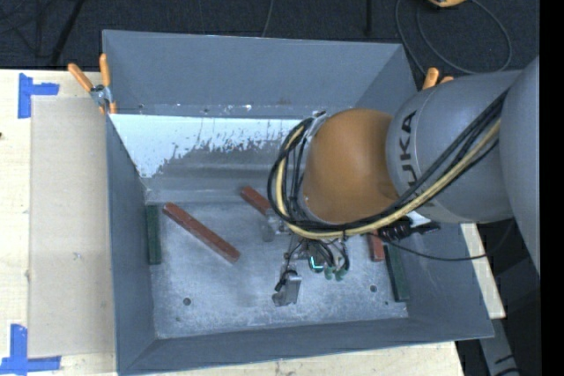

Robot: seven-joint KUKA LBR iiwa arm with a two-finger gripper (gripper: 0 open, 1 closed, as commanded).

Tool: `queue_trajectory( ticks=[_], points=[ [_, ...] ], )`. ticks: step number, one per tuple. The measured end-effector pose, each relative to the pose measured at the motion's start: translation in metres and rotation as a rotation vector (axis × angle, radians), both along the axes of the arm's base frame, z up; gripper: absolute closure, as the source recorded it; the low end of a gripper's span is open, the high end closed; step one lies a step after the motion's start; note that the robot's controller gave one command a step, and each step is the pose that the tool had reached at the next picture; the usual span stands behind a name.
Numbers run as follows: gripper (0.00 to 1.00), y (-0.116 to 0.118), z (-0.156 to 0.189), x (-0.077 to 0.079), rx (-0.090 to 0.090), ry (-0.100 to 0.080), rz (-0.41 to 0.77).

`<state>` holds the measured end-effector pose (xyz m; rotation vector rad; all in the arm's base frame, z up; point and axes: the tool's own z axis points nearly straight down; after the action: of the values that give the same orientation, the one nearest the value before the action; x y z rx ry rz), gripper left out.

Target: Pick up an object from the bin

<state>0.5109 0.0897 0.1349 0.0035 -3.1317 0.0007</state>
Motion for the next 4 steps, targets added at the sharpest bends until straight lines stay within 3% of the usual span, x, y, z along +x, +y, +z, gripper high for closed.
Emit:
queue_trajectory(
  ticks=[1,2,3,4],
  points=[
    [0.0,0.0,0.004,0.002,0.001,-0.007,-0.003],
    [0.0,0.009,-0.005,0.023,0.0,-0.009,0.049],
    [0.0,0.06,-0.006,0.068,0.0,-0.008,0.208],
    [0.0,0.087,-0.029,0.075,0.004,-0.017,0.297]
  ],
)
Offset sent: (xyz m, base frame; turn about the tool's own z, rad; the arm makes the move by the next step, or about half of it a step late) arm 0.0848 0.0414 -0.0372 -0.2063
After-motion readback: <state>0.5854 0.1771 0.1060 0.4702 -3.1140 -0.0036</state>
